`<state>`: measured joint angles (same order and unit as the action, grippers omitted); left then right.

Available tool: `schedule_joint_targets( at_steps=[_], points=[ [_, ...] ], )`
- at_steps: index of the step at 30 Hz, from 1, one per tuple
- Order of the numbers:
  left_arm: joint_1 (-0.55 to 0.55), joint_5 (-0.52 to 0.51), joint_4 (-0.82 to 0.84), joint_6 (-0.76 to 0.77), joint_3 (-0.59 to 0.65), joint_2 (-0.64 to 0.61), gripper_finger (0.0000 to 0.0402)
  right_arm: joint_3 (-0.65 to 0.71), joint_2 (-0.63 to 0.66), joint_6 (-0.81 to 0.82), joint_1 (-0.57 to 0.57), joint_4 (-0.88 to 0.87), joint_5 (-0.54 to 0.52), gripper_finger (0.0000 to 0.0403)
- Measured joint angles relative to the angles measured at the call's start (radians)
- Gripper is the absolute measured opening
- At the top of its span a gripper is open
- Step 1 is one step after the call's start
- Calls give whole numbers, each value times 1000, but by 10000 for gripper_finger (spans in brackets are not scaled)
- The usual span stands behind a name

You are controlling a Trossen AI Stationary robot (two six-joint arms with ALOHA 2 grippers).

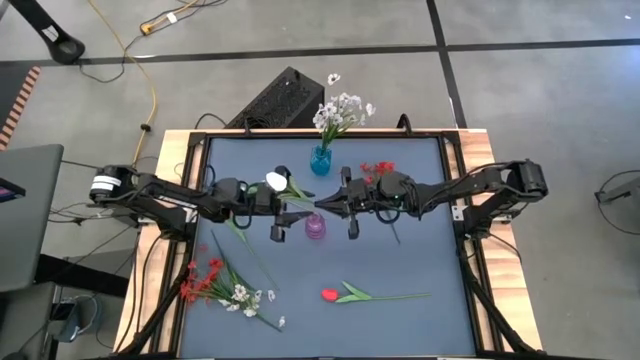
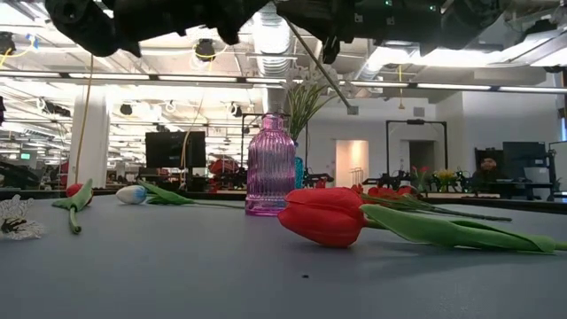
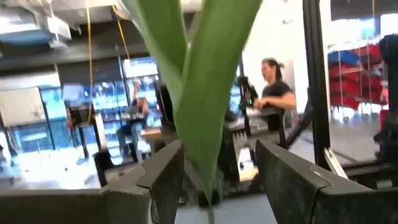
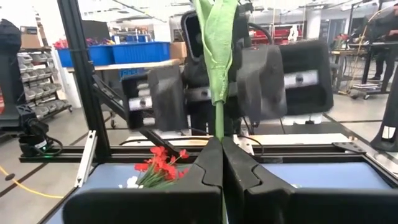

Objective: Sort flowers into vase by color
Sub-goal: Put the right white tulip into the blue vase

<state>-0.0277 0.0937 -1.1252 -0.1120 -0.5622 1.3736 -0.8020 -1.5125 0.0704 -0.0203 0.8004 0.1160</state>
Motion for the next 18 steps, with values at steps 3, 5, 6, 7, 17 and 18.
schedule_joint_targets(
  at_steps=[3,5,6,7,17,18],
  points=[
    [0,-1,-39,3,22,-16,190,1,7,0,0,7,0,20],
    [0,-1,-69,15,29,-15,190,1,10,0,0,12,5,20],
    [0,-2,-77,21,29,-15,190,1,10,0,0,16,12,20],
    [0,-7,-78,25,29,-15,190,1,10,0,0,24,15,20],
    [0,-45,-33,66,14,-15,190,0,8,7,-2,86,-3,20],
    [0,-45,-32,72,14,-14,190,0,8,7,-2,86,-6,20]
  ],
)
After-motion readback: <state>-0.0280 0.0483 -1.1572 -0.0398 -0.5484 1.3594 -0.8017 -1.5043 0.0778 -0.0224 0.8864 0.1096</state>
